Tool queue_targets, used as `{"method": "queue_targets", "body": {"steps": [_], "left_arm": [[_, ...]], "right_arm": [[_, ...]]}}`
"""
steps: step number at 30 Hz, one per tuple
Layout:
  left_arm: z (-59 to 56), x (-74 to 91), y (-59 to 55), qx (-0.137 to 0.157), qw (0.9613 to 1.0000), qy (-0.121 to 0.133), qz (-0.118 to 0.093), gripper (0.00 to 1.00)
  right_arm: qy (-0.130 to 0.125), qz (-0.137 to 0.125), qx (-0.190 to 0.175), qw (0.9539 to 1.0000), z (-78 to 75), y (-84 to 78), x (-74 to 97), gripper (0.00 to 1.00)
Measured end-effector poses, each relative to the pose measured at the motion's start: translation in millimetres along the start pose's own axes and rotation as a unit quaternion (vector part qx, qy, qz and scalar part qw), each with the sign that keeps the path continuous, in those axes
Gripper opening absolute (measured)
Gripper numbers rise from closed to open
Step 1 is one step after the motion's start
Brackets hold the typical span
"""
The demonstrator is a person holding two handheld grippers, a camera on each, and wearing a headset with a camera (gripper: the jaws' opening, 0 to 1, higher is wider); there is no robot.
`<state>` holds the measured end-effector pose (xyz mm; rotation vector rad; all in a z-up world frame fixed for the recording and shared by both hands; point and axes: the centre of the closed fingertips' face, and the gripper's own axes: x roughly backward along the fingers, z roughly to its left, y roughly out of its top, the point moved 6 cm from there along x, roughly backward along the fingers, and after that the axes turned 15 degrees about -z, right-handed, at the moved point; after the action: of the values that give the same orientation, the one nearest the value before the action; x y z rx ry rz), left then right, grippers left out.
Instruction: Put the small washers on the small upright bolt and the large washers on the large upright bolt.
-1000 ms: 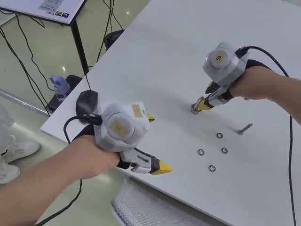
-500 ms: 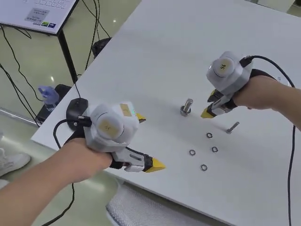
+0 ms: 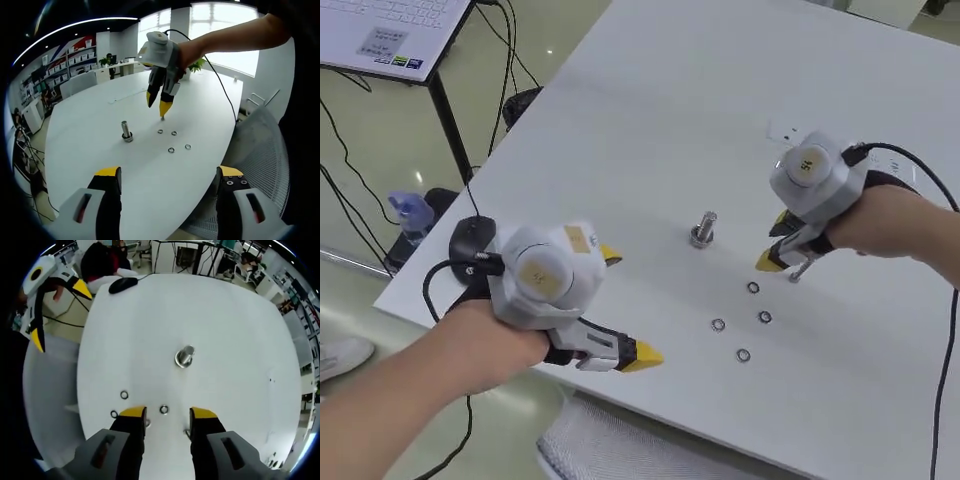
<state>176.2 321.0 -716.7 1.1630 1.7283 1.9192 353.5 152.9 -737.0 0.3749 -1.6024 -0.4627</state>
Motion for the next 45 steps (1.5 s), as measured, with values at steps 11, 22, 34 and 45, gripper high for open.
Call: {"method": "queue_targets", "body": {"steps": [11,22,34,45], "left_arm": [[0.2,-0.9,-4.0,0.006,1.0000,0.001,-0.001,0.77],[-2.8,-3.9,-3.5,0.005,1.0000,-0.003,0.002,0.78],[-5.7,-1.9,-3.5,0.009,0.9999,-0.004,0.003,0.78],[-6.1,-1.7,-3.4,0.008,0.9999,-0.005,0.007,0.77]], "right_arm": [[-0.006,-0.014,-0.034,0.9993,3.0,-12.5,-14.9,0.35],[-0.016,0.003,-0.036,0.9992,5.3,-36.9,-40.9,0.34],[-0.016,0.007,-0.047,0.9988,4.4,-45.5,-54.7,0.33],[-0.020,0.007,-0.048,0.9986,1.7,-48.0,-58.6,0.31]]}}
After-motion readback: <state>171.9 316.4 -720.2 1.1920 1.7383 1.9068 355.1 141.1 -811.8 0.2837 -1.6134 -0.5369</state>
